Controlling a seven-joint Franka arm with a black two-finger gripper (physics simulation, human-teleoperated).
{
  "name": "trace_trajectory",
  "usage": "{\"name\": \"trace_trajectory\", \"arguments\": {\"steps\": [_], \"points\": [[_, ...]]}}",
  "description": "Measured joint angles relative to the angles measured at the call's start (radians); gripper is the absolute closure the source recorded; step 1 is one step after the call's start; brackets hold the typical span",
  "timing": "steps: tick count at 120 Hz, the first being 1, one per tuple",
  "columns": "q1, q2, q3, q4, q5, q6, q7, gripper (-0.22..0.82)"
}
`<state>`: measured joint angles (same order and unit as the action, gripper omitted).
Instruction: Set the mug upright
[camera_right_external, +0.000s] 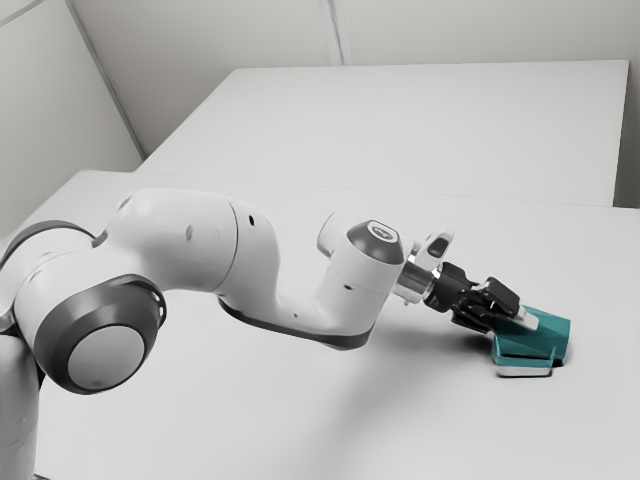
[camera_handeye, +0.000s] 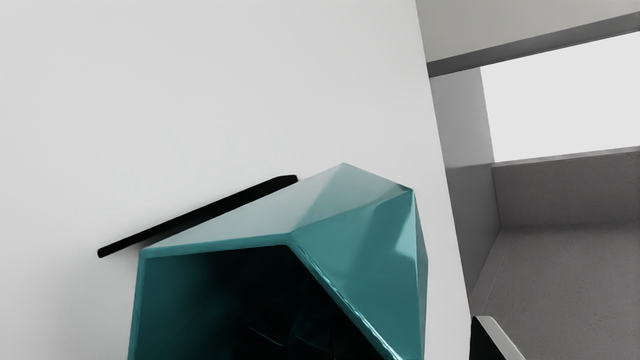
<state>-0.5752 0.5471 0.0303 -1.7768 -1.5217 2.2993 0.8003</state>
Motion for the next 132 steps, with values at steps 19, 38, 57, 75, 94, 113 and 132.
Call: {"name": "trace_trajectory", "arguments": {"steps": [19, 38, 57, 75, 94, 113, 132], "points": [[-0.001, 0.000, -0.001, 0.000, -0.002, -0.002, 0.008, 0.61], [-0.002, -0.001, -0.001, 0.002, -0.002, -0.003, 0.013, 0.71], [-0.009, -0.015, -0.001, 0.007, -0.001, -0.002, 0.019, 0.75], [-0.019, -0.070, -0.001, 0.008, 0.005, 0.003, 0.027, 0.77], [-0.012, -0.211, 0.001, -0.032, 0.086, 0.029, 0.032, 0.78], [0.046, -0.397, 0.007, -0.169, 0.392, 0.057, -0.010, 0.78], [0.137, -0.544, 0.009, -0.253, 0.879, 0.020, -0.127, 0.79]]}}
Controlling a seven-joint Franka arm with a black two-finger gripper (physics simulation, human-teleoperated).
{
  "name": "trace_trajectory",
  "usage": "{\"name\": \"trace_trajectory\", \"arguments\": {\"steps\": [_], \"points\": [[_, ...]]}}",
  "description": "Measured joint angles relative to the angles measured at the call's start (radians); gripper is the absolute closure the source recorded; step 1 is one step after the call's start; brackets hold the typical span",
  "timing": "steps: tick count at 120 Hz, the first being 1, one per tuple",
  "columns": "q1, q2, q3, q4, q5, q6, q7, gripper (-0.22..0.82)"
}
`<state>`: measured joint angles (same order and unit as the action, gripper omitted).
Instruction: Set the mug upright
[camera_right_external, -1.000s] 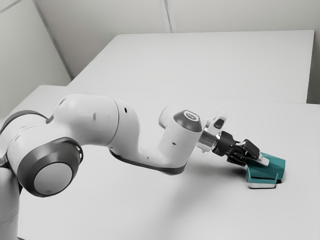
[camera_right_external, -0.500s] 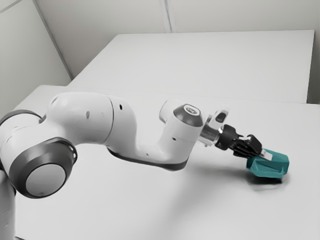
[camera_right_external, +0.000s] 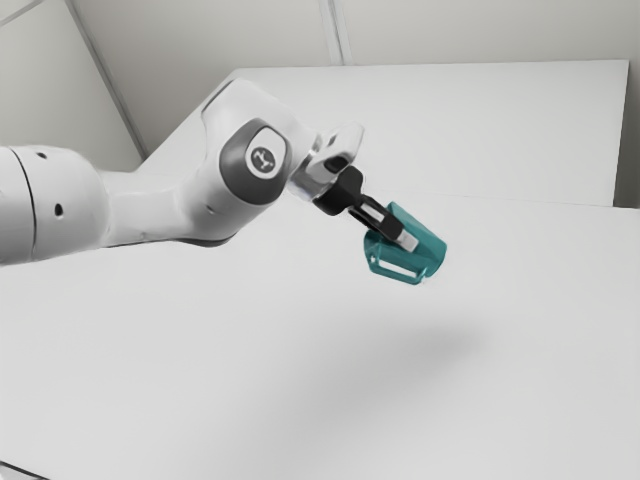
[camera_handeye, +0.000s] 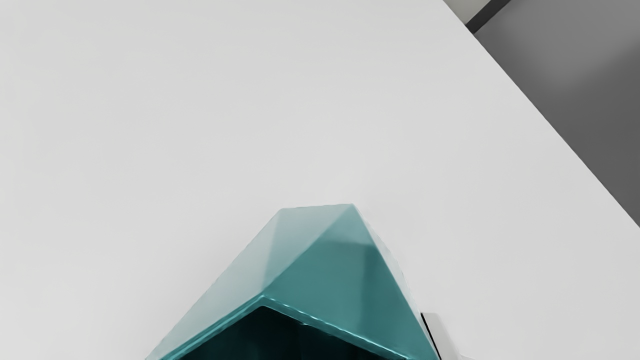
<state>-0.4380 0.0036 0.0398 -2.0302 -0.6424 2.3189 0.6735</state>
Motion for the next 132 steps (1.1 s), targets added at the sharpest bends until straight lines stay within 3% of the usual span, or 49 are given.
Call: {"name": "trace_trajectory", "arguments": {"steps": [23, 49, 88, 132], "points": [[0.088, -0.077, 0.009, -0.079, 0.405, -0.082, -0.146, 0.79], [0.101, -0.068, 0.011, -0.092, 0.659, -0.148, -0.278, 0.79], [0.172, 0.029, 0.013, -0.087, 0.762, -0.168, -0.408, 0.79], [0.155, 0.072, 0.038, -0.113, 0.764, -0.132, -0.489, 0.79]]}}
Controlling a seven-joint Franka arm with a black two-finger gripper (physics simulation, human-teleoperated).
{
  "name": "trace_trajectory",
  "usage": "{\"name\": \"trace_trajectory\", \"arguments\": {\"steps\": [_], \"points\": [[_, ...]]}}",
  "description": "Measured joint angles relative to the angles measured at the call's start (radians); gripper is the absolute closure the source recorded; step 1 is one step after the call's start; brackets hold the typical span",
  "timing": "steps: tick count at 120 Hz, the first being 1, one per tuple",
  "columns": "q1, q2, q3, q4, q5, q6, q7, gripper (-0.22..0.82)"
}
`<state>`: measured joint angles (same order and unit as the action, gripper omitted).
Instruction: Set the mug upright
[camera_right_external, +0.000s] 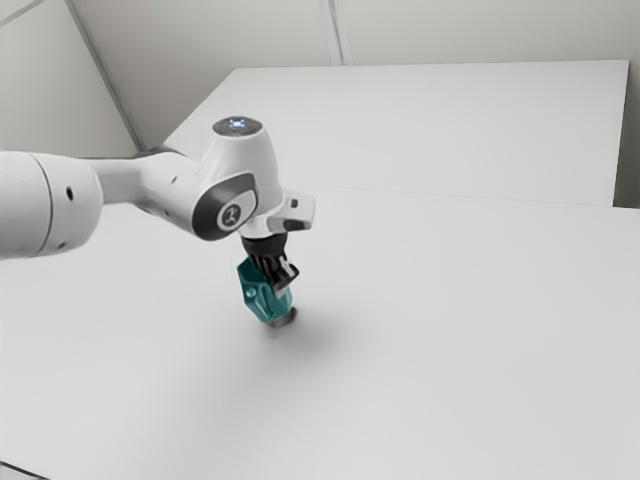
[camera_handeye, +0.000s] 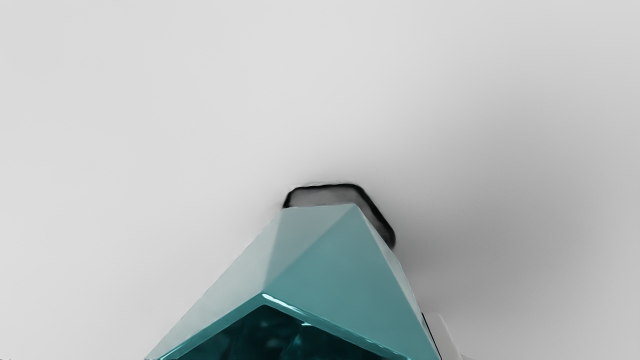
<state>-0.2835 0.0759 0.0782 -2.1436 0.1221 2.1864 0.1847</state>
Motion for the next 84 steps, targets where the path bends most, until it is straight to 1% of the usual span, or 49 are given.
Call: {"name": "trace_trajectory", "arguments": {"steps": [72, 84], "points": [[0.015, 0.032, 0.000, -0.020, -0.013, 0.049, -0.062, 0.78], [0.015, 0.033, 0.000, -0.022, -0.020, 0.051, -0.065, 0.71]]}}
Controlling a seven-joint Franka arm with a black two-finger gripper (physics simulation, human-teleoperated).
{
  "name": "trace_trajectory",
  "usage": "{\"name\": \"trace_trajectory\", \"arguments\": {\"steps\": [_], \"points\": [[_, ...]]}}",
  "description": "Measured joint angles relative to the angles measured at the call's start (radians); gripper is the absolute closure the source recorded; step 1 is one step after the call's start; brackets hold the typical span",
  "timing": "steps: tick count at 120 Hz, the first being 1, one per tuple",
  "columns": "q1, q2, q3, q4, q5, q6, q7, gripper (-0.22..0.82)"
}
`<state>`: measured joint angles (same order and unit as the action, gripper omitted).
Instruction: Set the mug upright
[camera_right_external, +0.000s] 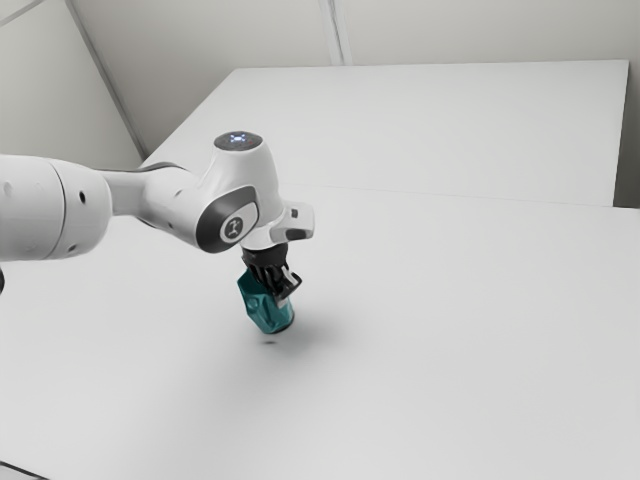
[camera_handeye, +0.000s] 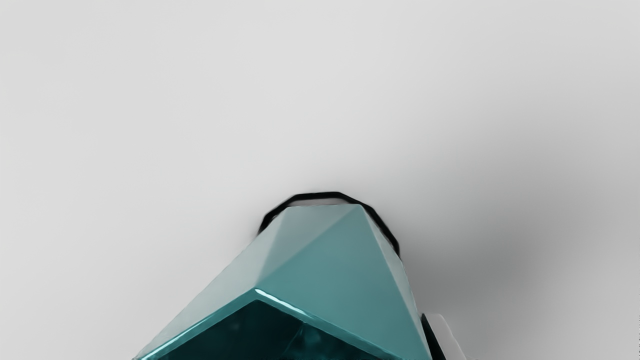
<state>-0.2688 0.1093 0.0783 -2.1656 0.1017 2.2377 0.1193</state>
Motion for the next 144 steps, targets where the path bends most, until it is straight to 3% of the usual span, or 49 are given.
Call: {"name": "trace_trajectory", "arguments": {"steps": [41, 84, 100, 123, 144], "points": [[0.000, -0.004, 0.000, -0.001, -0.009, 0.002, -0.004, 0.45], [-0.004, -0.133, -0.002, 0.021, -0.010, -0.054, -0.013, 0.33], [-0.005, -0.128, -0.002, 0.167, -0.021, -0.152, -0.021, 0.21], [0.054, 0.014, 0.001, 0.550, -0.081, -0.399, -0.034, 0.08], [0.117, 0.052, 0.003, 0.636, -0.102, -0.536, -0.044, 0.04]]}}
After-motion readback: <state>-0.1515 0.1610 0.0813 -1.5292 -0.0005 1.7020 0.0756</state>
